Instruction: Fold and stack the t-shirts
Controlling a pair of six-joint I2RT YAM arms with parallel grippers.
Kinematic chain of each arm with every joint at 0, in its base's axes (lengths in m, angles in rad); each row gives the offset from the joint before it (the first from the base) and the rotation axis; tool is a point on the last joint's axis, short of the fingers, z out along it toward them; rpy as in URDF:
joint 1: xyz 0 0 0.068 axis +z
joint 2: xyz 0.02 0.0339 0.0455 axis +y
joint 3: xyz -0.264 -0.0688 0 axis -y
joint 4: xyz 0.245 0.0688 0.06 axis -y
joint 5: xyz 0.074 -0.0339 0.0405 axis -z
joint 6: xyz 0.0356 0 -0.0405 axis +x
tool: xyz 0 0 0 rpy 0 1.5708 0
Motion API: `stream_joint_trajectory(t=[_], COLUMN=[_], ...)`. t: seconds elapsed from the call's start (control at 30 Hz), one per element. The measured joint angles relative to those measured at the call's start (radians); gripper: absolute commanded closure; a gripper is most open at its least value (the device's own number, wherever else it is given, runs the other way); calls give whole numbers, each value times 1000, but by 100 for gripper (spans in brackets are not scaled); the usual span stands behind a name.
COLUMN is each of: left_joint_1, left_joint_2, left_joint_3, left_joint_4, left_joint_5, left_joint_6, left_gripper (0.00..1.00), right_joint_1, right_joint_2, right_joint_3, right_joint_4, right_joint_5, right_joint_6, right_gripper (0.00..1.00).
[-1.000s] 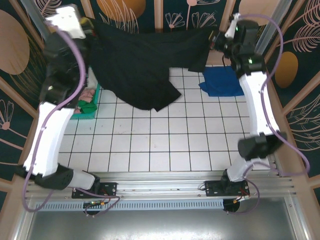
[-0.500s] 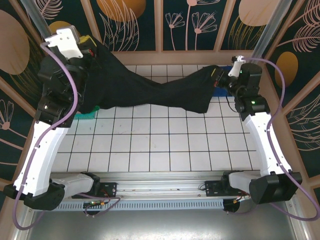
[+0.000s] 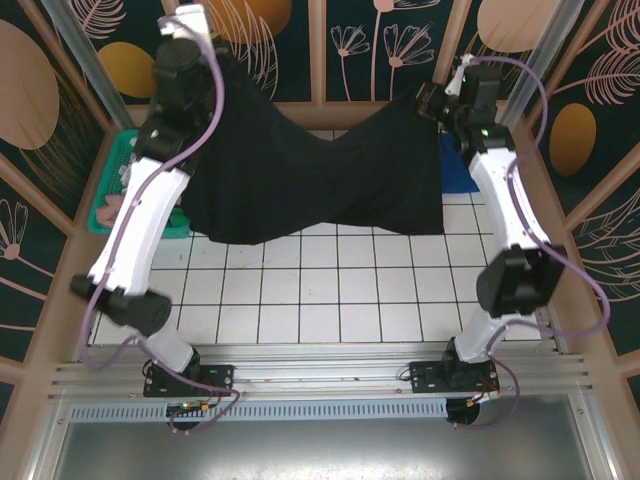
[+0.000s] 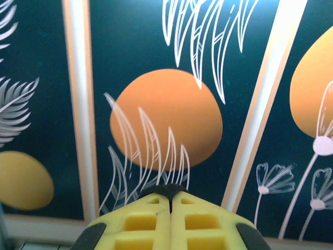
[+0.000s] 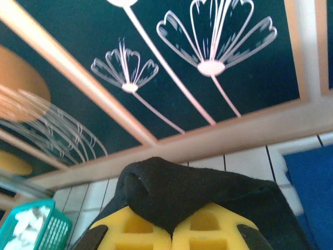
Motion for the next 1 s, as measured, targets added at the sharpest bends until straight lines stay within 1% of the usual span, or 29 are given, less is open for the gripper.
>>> stream_joint_trajectory(t=[0.1,0.17,0.23,0.3,0.33,0.4,0.5,0.53,0.6,0.63,0.7,0.77,0.8,0.87,0.9,0.93,0.97,1.0], left_joint_1=[12,18,18,19,19,19,19,19,13,3,-20,-51,-68,-107,-121,-131,-136,-137], left_joint_2=[174,216,203,143,102,-3,-224,-312,-500,-612,-768,-884,-920,-960,-974,-993,-1016,-1039], left_joint_3=[255,329,332,272,224,109,-143,-258,-532,-710,-988,-1276,-1384,-1586,-1644,-1689,-1717,-1727], left_joint_4=[-45,-47,-35,10,32,67,142,181,273,314,369,402,395,319,270,213,164,122], left_joint_5=[4,8,12,35,48,85,168,199,252,271,298,320,323,322,322,322,319,316], left_joint_6=[51,92,128,152,158,158,131,111,63,26,-53,-163,-214,-336,-382,-431,-478,-511], left_gripper=[100,100,100,100,100,100,100,100,100,100,100,100,100,100,92,81,80,80], right_joint_1=[-2,-6,-7,-10,-11,-15,-19,-19,-19,-19,-17,-16,-14,-14,-14,-15,-17,-19], right_joint_2=[126,156,156,132,114,38,-169,-254,-392,-452,-520,-541,-542,-550,-563,-582,-605,-623], right_joint_3=[187,259,298,308,295,200,-125,-266,-525,-657,-872,-1063,-1134,-1247,-1280,-1303,-1313,-1313], right_joint_4=[-48,-69,-80,-72,-66,-29,82,126,200,230,266,254,233,163,135,105,74,56], right_joint_5=[-3,-8,-12,-21,-27,-37,-59,-69,-92,-105,-127,-136,-135,-118,-110,-100,-89,-77], right_joint_6=[16,23,27,39,42,43,49,51,56,60,60,60,60,61,64,68,69,70], right_gripper=[100,100,100,100,100,100,100,100,100,100,100,100,100,100,100,100,99,94])
